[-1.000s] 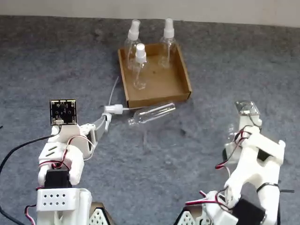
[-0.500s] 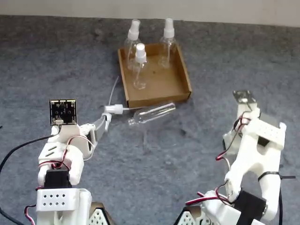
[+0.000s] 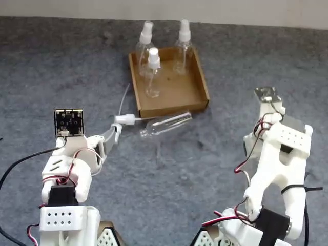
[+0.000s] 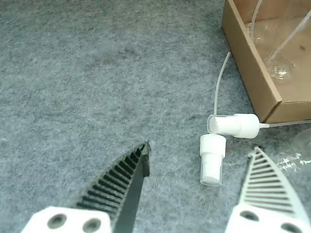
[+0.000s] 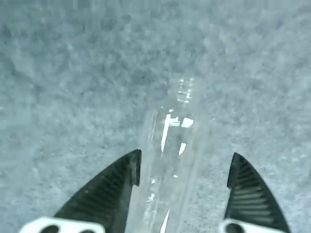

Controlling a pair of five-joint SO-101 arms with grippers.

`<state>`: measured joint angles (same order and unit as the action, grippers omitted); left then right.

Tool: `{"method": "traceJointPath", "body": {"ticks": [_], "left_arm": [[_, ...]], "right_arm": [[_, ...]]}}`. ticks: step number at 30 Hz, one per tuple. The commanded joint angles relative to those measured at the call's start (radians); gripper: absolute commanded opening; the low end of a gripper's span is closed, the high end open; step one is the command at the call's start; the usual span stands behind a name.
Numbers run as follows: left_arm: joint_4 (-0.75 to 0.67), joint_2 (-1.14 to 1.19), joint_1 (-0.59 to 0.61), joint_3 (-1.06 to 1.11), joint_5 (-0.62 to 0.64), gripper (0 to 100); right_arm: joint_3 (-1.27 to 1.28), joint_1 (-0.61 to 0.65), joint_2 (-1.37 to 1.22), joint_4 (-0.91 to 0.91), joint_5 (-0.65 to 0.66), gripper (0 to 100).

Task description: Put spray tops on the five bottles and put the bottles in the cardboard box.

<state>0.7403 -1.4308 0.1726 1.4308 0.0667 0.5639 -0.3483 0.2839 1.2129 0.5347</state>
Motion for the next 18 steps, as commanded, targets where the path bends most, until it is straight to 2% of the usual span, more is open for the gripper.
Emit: {"method": "traceJointPath", "body": {"ticks": [1, 5, 11, 18], "left_arm": [[-0.025, -0.004, 0.002, -0.005, 0.003, 25], [-0.023, -0.004, 0.002, -0.005, 0.003, 25], [-0.021, -0.002, 0.002, -0.005, 0.003, 25], [-0.021, 0.001, 0.002, -0.004, 0.003, 25]], "right_arm": [[-0.07, 0.015, 0.002, 0.022, -0.014, 24.4], [-0.082, 0.036, -0.088, 0.03, -0.014, 24.5], [-0.236, 0.025, -0.292, 0.031, -0.015, 24.5], [-0.265, 0.018, -0.323, 0.028, -0.011, 24.5]]}}
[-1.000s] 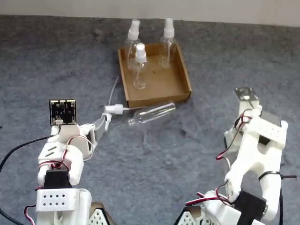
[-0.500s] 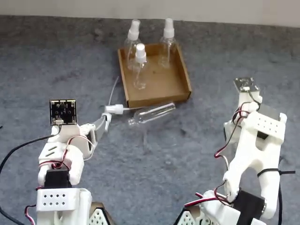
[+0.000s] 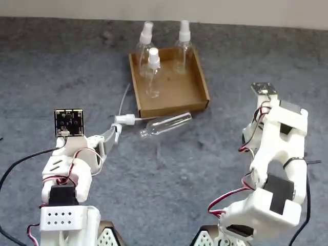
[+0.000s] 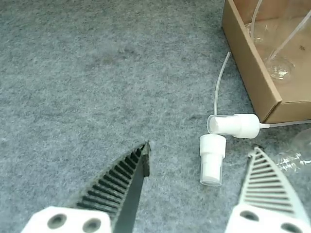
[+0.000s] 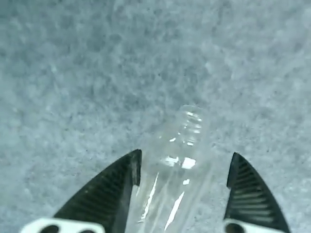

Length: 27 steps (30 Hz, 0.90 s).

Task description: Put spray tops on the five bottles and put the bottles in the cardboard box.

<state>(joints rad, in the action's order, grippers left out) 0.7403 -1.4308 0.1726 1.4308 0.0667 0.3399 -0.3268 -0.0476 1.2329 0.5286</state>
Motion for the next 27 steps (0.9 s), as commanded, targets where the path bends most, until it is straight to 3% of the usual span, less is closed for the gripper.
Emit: {"method": "traceJointPath", "body": {"ticks": [1, 12, 22, 27], "left_arm": [[-0.021, 0.001, 0.002, -0.004, 0.003, 25], [-0.021, 0.001, 0.002, -0.004, 0.003, 25], [-0.021, 0.001, 0.002, -0.018, -0.005, 25], [0.077, 0.005, 0.002, -0.122, -0.057, 24]], "right_arm": [[-0.027, -0.004, 0.01, 0.008, -0.005, 24.5], [0.108, -0.001, 0.012, -0.045, -0.009, 24.2], [0.065, 0.064, 0.061, -0.047, -0.006, 1.5], [0.101, 0.189, 0.232, -0.047, -0.002, 0.3]]}}
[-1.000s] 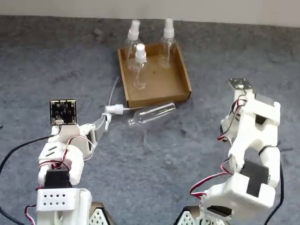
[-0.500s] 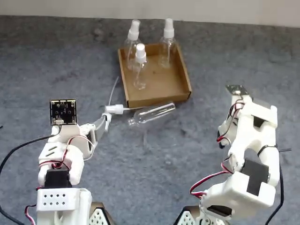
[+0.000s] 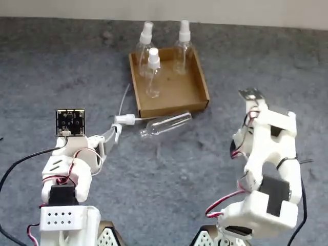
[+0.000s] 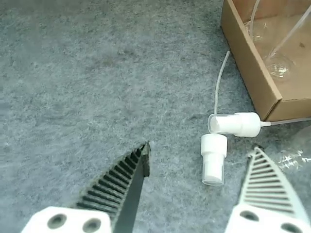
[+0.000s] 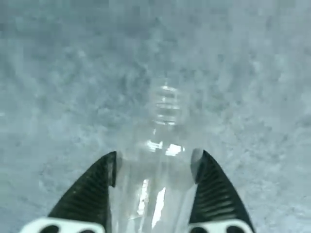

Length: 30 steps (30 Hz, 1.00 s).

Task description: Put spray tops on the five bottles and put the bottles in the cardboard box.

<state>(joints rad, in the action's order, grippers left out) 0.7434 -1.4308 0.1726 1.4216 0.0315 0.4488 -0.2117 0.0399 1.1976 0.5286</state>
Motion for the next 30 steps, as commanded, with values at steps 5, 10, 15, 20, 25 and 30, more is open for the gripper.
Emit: {"method": "traceJointPath", "body": {"ticks": [5, 10, 15, 20, 25, 30], "left_arm": [[0.233, 0.134, 0.001, -0.286, -0.083, 24], [0.321, 0.519, 0.005, -0.518, -0.13, 24], [0.345, 0.868, 0.001, -0.733, -0.129, 19], [0.347, 1.155, -0.024, -0.886, -0.129, 18], [0.347, 1.359, -0.094, -1.013, -0.126, 18], [0.279, 1.506, -0.104, -1.076, -0.124, 18]], "right_arm": [[0.206, 0.185, 0.417, -0.044, 0.074, 0.3], [0.499, 0.251, 0.685, -0.124, 0.092, 0.3], [0.69, 0.318, 0.888, -0.087, 0.133, 0.3], [0.754, 0.367, 1.013, -0.036, 0.038, 0.3], [0.792, 0.435, 1.063, -0.036, -0.081, 0.3], [0.834, 0.453, 1.066, -0.041, -0.094, 0.3]]}}
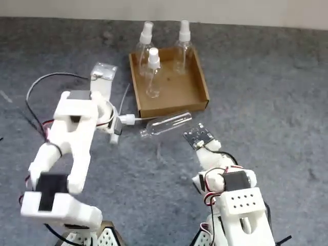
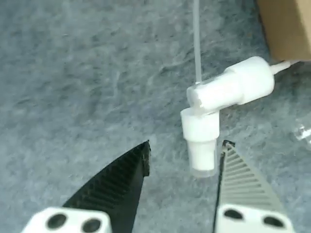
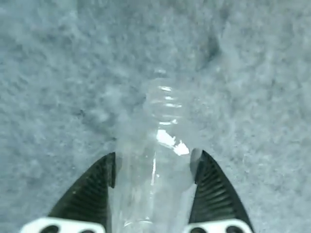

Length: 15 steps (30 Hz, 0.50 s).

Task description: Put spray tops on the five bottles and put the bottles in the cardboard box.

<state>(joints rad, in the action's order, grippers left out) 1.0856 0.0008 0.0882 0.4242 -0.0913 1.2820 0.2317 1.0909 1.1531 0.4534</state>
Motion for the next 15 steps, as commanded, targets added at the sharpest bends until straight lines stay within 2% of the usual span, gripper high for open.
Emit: {"method": "traceJointPath", "body": {"ticks": [1, 7, 15], "left_arm": [[-0.08, 0.105, -0.01, -0.084, -0.002, 18], [-0.103, 0.214, 0.062, -0.09, -0.011, 18], [-0.101, 0.157, 0.245, -0.09, -0.183, 18]], "right_arm": [[0.001, 0.01, 0.015, 0.004, -0.018, 0.3], [0.004, 0.012, 0.015, 0.004, -0.018, 0.4], [0.005, 0.012, 0.015, 0.004, -0.018, 0.4]]}}
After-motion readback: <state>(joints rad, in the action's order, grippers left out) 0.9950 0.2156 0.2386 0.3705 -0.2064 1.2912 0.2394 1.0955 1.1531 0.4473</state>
